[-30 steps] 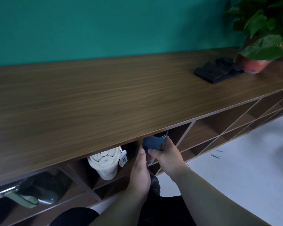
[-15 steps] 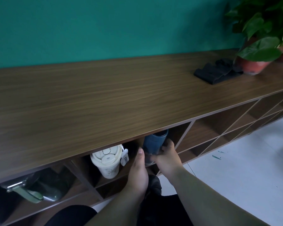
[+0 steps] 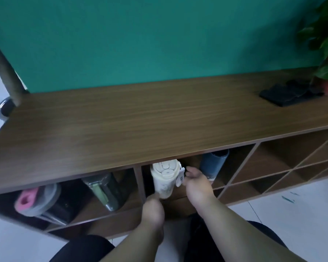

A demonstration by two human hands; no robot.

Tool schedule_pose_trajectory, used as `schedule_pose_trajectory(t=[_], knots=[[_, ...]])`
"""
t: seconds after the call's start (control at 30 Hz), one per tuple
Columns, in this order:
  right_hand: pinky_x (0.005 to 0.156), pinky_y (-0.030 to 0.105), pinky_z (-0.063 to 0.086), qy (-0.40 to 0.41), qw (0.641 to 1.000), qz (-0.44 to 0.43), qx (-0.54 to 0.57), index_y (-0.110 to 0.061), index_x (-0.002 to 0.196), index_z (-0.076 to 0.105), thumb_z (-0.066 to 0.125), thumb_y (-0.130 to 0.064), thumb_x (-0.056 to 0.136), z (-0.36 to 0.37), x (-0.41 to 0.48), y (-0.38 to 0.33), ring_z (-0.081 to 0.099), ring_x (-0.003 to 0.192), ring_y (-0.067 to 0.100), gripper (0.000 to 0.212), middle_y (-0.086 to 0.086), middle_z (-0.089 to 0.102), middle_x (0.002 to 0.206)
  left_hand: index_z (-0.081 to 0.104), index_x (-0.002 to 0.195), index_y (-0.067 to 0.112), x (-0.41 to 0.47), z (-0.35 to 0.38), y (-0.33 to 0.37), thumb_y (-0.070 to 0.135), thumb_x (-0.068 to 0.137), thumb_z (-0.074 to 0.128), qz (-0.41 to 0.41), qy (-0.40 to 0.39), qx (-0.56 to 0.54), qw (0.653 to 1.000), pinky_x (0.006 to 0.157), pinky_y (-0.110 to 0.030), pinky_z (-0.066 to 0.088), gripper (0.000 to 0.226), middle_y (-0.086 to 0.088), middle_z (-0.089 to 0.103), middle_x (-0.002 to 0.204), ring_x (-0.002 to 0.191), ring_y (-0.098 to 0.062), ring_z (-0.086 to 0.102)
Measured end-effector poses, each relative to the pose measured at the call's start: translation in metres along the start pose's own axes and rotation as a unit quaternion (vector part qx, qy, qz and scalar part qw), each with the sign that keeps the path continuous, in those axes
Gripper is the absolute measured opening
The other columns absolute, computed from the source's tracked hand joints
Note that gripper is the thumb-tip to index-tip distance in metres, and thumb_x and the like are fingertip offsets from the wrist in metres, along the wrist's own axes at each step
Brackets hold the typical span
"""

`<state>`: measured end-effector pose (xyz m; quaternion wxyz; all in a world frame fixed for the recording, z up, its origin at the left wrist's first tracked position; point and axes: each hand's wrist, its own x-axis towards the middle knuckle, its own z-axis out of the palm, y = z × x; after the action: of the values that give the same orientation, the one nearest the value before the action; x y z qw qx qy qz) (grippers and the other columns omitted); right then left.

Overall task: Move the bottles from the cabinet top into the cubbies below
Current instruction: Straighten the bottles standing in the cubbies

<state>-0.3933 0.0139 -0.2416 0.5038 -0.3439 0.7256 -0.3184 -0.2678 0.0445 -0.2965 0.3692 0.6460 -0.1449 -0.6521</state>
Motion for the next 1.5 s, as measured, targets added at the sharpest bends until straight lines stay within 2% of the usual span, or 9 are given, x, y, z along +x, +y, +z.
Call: schedule_pose_trajectory(t=[0.07,0.17,0.27,0.37,0.9,1.23,1.33,1.4,1.5], knots=[[0.086,0.028,0.043,0.019,0.998,-0.046,-0.046,-0.019,0.132,0.062,0.053,-0.019,0.099,0.009,0.0,0.003,0.064,0.107,0.023,0.035,0.004,0.071,0.122,0.064,0.108,0.009,-0.002,-0.006,0.009,0.033,0.104,0.045,0.015,0.016,-0.029,0.999,0.114,-0.045,0.04,0.03,-0.008,0.065,0.112,0.104,-0.026,0.058],[0.076,0.032,0.049,0.033,0.992,-0.083,-0.091,-0.023,0.113,0.066,0.052,-0.023,0.097,0.018,-0.003,0.001,0.064,0.083,0.019,0.021,0.0,0.073,0.092,0.06,0.138,0.013,-0.004,-0.01,0.013,0.048,0.098,0.049,0.049,0.012,-0.045,0.998,0.119,-0.053,0.037,0.055,-0.01,0.062,0.142,0.13,-0.033,0.057],[0.089,0.04,0.056,0.013,0.992,-0.085,-0.098,-0.025,0.112,0.068,0.056,-0.025,0.087,0.021,-0.002,-0.001,0.07,0.092,0.019,0.028,-0.004,0.077,0.095,0.059,0.142,0.021,-0.01,-0.007,0.013,0.054,0.102,0.042,0.085,-0.001,-0.045,0.995,0.122,-0.049,0.035,0.055,-0.004,0.062,0.143,0.136,-0.027,0.055],[0.083,0.034,0.053,0.002,0.991,-0.088,-0.096,-0.024,0.115,0.068,0.057,-0.024,0.085,0.02,-0.003,-0.006,0.07,0.095,0.019,0.033,-0.003,0.076,0.098,0.066,0.136,0.028,-0.015,-0.004,0.015,0.069,0.093,0.042,0.119,-0.043,-0.024,0.992,0.123,-0.044,0.034,0.065,0.003,0.07,0.136,0.13,-0.016,0.06],[0.081,0.033,0.055,-0.007,0.991,-0.095,-0.098,-0.026,0.106,0.069,0.051,-0.013,0.085,0.021,0.004,-0.005,0.07,0.091,0.017,0.03,-0.006,0.076,0.094,0.07,0.109,0.033,-0.02,-0.001,0.018,0.051,0.106,0.037,0.12,-0.066,-0.046,0.989,0.12,-0.037,0.036,0.038,0.009,0.073,0.118,0.125,-0.015,0.061],[0.079,0.029,0.05,-0.017,0.987,-0.111,-0.115,-0.026,0.121,0.064,0.053,-0.014,0.088,0.021,0.006,-0.002,0.07,0.098,0.019,0.037,-0.007,0.074,0.103,0.066,0.136,0.023,-0.023,0.0,0.019,0.05,0.106,0.038,0.113,-0.077,-0.038,0.99,0.12,-0.036,0.037,0.049,0.001,0.072,0.132,0.127,-0.014,0.062],[0.09,0.029,0.048,-0.007,0.987,-0.09,-0.131,-0.025,0.146,0.046,0.056,-0.013,0.09,0.021,0.005,0.001,0.065,0.117,0.022,0.058,-0.005,0.067,0.127,0.061,0.141,0.027,-0.024,-0.002,0.019,0.056,0.1,0.042,0.134,-0.074,-0.014,0.988,0.122,-0.038,0.034,0.054,0.005,0.068,0.139,0.131,-0.012,0.058],[0.097,0.034,0.045,0.017,0.985,-0.042,-0.164,-0.018,0.154,0.033,0.056,-0.016,0.093,0.019,0.002,0.004,0.057,0.13,0.03,0.065,0.006,0.057,0.145,0.057,0.145,0.031,-0.029,-0.007,0.019,0.055,0.099,0.045,0.124,-0.065,0.004,0.99,0.125,-0.042,0.028,0.054,0.01,0.061,0.145,0.137,-0.013,0.051],[0.086,0.033,0.043,-0.056,0.936,0.0,-0.347,-0.007,0.131,0.054,0.044,-0.018,0.099,0.027,-0.013,0.013,0.06,0.123,0.036,0.035,0.017,0.061,0.131,0.071,0.118,0.025,-0.017,-0.032,0.005,0.049,0.097,0.056,0.096,-0.04,0.032,0.994,0.12,-0.047,0.036,0.035,0.002,0.07,0.13,0.127,-0.019,0.059]])
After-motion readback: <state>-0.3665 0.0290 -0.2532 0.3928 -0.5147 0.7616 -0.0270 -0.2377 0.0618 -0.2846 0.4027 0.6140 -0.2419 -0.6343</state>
